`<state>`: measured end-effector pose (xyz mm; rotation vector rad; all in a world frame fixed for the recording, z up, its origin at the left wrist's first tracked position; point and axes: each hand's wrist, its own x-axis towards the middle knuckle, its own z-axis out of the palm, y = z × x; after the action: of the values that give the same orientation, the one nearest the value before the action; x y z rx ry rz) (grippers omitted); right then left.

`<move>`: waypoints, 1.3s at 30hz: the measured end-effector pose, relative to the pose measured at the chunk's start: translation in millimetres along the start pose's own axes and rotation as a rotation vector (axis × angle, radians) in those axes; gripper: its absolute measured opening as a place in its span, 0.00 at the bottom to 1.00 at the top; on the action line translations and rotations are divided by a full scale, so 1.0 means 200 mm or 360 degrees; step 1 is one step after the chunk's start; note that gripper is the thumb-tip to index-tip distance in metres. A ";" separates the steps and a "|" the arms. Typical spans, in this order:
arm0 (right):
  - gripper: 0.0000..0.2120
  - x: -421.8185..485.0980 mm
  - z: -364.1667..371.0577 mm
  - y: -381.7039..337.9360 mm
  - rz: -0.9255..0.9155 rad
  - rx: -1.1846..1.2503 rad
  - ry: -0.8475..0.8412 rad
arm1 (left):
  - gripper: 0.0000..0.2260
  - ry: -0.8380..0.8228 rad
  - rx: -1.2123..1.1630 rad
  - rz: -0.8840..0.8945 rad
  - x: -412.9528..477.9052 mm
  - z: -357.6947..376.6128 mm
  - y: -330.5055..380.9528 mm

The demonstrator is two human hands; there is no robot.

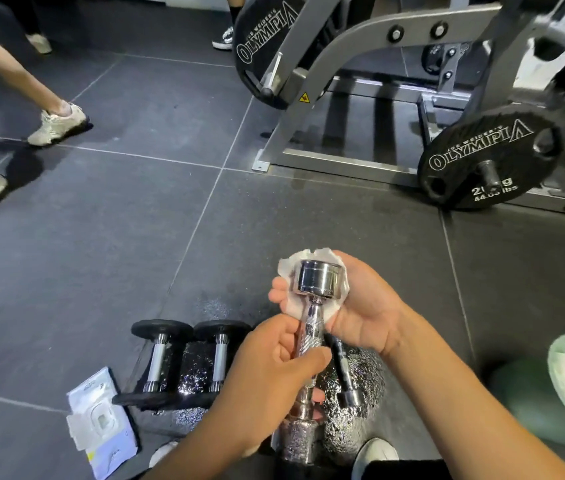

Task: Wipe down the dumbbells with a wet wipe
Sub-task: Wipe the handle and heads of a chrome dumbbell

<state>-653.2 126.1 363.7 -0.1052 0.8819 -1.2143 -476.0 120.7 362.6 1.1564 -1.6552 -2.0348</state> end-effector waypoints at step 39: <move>0.07 0.05 0.05 0.23 -0.0171 -0.0536 0.0415 | 0.17 0.0321 -0.0189 -0.0091 0.14 -0.17 0.08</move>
<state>-611.3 131.0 341.9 -0.2722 1.3200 -1.1857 -473.3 73.0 364.0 1.3316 -1.4024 -1.9473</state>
